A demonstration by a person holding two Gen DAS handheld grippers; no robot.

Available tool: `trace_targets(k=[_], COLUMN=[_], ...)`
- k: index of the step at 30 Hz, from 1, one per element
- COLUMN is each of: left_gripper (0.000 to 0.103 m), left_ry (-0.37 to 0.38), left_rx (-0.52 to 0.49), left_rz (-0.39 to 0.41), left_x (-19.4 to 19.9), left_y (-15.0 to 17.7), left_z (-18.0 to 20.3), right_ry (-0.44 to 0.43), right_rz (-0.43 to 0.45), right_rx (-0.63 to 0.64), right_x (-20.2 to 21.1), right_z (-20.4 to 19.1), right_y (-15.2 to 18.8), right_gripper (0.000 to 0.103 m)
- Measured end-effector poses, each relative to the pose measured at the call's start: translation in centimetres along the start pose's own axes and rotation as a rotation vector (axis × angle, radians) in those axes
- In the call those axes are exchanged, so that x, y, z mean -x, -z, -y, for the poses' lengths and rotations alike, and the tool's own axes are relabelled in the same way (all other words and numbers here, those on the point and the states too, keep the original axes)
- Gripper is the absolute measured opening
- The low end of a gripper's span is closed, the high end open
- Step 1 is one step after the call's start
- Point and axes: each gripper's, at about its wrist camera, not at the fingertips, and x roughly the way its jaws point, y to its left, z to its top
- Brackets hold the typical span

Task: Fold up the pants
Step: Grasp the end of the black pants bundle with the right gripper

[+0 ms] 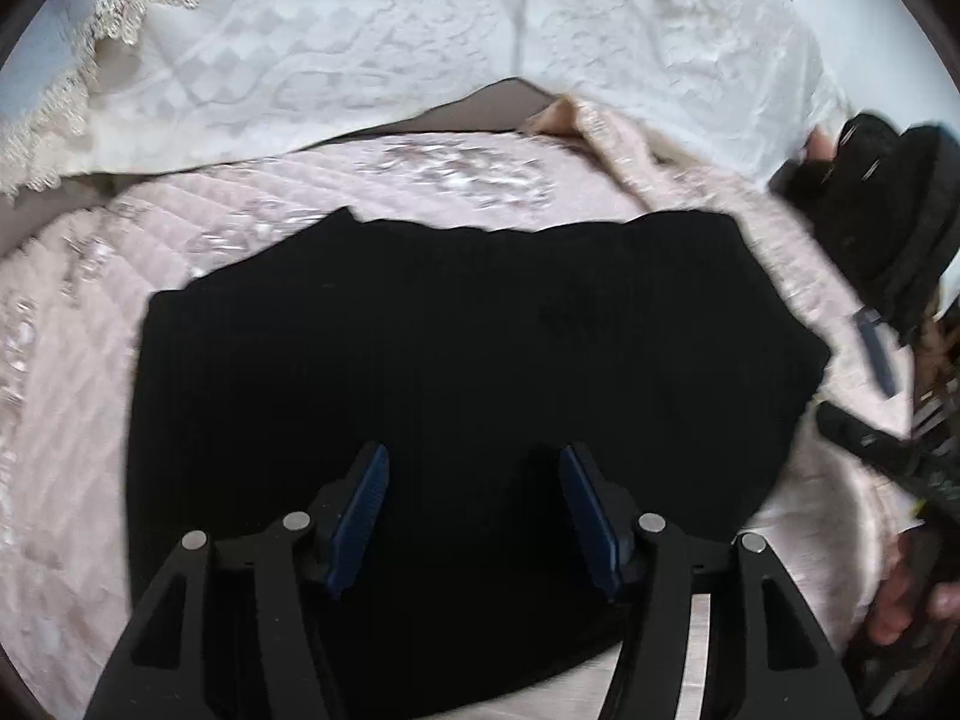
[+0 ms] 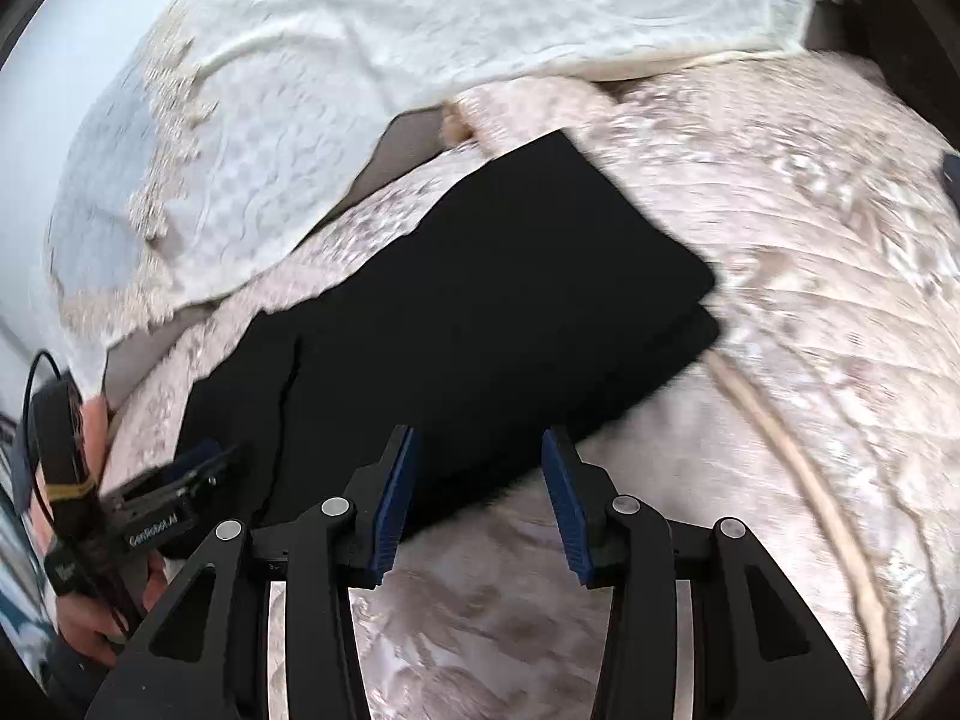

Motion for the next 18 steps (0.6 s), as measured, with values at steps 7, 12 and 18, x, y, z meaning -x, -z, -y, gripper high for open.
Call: trace_targets(k=[7,12,18], left_gripper=[0.061,0.061,0.061], left_ry=[-0.032,-0.064,-0.067], left_rx=[0.012,0.059,0.073], left_rz=[0.077,0.054,0.066], left_x=[2.8,2.8,3.2], left_y=[1.9,3.4,4.1], left_z=[-0.2,-2.2,-2.9], right_ry=[-0.039,-0.067,-0.078], right_rz=[0.036,0.043,0.056], right_rx=[-0.219,-0.258,-0.293], right_x=[1.4,0.1,-1.5], right_z=[4.6,5.2,5.6], right_y=[0.4,-0.9,-2.0], right_gripper=[0.063,0.063,0.063])
